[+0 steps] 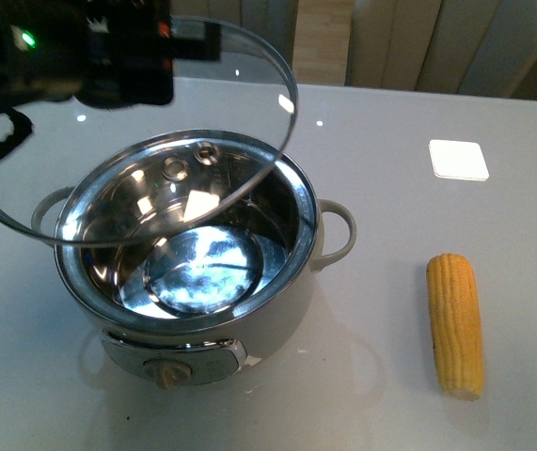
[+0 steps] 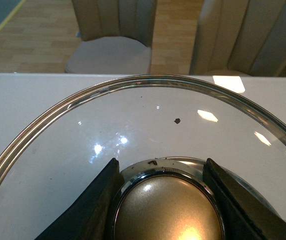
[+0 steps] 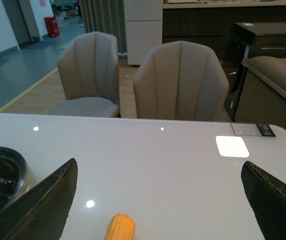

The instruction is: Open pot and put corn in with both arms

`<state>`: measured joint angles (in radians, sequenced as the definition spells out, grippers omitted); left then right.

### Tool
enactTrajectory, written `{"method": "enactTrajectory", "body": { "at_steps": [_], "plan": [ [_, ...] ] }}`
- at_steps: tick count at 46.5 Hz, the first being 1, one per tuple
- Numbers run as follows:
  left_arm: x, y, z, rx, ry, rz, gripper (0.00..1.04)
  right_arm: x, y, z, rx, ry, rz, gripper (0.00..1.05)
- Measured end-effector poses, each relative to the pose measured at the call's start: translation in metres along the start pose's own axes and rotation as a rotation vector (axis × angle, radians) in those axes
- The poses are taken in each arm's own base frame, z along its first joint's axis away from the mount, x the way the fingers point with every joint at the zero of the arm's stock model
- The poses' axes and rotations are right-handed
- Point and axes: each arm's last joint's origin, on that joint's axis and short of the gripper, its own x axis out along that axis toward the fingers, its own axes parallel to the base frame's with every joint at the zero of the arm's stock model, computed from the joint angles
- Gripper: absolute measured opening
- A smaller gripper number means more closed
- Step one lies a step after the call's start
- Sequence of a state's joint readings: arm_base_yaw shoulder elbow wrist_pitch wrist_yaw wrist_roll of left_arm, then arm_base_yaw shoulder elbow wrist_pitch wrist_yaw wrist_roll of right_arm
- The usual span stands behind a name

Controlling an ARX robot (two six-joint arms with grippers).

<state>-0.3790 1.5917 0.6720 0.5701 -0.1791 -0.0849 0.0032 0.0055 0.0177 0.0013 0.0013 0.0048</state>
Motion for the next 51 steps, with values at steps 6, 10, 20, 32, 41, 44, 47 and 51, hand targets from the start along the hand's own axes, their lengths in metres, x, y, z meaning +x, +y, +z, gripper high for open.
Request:
{"method": "enactTrajectory", "body": {
  "at_steps": [6,10,20,32,41,44,47,51],
  "plan": [
    [-0.014,0.032,-0.002,-0.018,-0.007,0.065,0.44,0.0,0.0,0.0,0.0,0.0,0.0,0.96],
    [-0.021,0.053,-0.01,-0.03,0.01,0.107,0.44,0.0,0.0,0.0,0.0,0.0,0.0,0.96],
    [-0.03,0.11,-0.016,-0.054,-0.024,0.22,0.44,0.0,0.0,0.0,0.0,0.0,0.0,0.96],
    [-0.028,0.181,-0.045,-0.105,-0.034,0.408,0.43,0.0,0.0,0.0,0.0,0.0,0.0,0.96],
    [-0.014,0.202,-0.082,-0.114,-0.02,0.437,0.43,0.0,0.0,0.0,0.0,0.0,0.0,0.96],
    [-0.008,0.205,-0.093,-0.118,-0.008,0.438,0.44,0.0,0.0,0.0,0.0,0.0,0.0,0.96],
    [-0.001,0.208,-0.104,-0.122,0.007,0.444,0.43,0.0,0.0,0.0,0.0,0.0,0.0,0.96],
    [0.009,0.211,-0.118,-0.129,0.03,0.45,0.43,0.0,0.0,0.0,0.0,0.0,0.0,0.96]
  ]
}}
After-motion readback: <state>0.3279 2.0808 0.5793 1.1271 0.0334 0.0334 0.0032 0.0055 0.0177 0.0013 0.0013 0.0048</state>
